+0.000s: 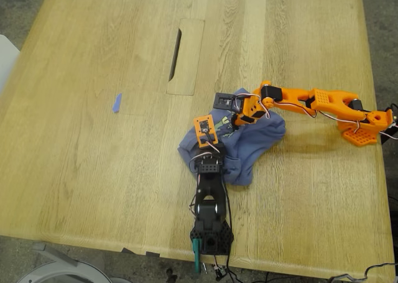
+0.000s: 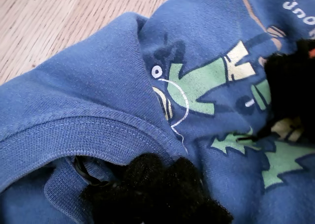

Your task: Fold a T-shirt

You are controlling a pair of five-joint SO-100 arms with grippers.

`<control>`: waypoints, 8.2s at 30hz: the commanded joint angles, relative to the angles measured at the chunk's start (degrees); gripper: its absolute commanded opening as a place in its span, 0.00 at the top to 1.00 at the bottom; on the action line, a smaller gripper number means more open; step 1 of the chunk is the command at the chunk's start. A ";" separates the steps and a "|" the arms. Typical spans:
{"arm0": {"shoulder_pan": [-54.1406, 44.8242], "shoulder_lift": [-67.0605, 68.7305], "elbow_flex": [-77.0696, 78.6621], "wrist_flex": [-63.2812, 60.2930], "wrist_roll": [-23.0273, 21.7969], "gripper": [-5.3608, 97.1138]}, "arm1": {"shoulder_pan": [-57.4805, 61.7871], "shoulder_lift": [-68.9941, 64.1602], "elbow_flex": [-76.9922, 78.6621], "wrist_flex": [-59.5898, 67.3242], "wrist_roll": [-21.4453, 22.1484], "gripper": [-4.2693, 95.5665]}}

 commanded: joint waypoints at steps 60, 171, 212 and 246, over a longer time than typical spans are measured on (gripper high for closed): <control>-24.35 -33.40 -36.12 -1.67 2.90 0.95 | -11.87 61.70 95.19 -8.70 2.29 0.95; -61.61 16.70 -16.96 31.20 1.32 0.95 | 37.35 127.71 135.88 0.70 -2.81 0.96; -89.30 83.41 15.91 69.52 5.36 0.95 | 112.50 166.90 167.52 -7.29 -10.63 0.96; -89.38 83.41 24.26 68.64 -5.98 0.95 | 119.97 166.90 191.78 -27.07 -16.79 0.93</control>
